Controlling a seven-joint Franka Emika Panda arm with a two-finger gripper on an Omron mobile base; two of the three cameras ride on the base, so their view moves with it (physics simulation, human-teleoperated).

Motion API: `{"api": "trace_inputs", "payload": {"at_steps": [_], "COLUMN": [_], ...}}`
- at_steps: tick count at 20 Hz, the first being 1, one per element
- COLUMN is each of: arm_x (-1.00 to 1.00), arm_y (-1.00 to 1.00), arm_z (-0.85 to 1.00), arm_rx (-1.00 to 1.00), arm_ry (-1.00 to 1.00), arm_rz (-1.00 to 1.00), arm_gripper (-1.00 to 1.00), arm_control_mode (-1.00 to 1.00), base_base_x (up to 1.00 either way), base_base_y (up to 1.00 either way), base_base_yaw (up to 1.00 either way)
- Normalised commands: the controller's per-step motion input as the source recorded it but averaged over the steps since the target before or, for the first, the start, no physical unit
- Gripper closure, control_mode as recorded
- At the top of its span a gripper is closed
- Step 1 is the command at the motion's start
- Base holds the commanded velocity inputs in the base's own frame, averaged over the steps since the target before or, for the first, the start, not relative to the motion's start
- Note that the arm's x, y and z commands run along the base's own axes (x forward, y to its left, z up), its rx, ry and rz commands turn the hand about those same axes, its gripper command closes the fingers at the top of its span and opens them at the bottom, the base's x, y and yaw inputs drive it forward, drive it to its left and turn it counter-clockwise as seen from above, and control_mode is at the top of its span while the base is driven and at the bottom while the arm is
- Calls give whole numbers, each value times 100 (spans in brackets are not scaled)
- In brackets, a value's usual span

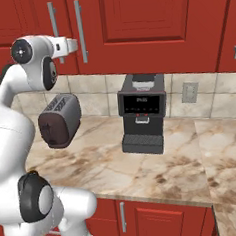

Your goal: Open the cabinet directly in front. Then move the liquor and the mug to the dining counter with the jar on it.

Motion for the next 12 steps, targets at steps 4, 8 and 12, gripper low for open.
{"api": "trace_inputs", "payload": {"at_steps": [4,8,12], "arm_x": [100,100,92], "arm_y": [3,0,0], "arm_z": [-3,-11,-17], "arm_rx": [7,6,1], "arm_ry": [16,13,7], "arm_rz": [0,0,0], "arm_gripper": [-100,-100,100], "arm_control_mode": [-100,-100,-100], "base_base_x": [0,0,0], "base_base_y": [0,0,0], "base_base_yaw": [0,0,0]}}
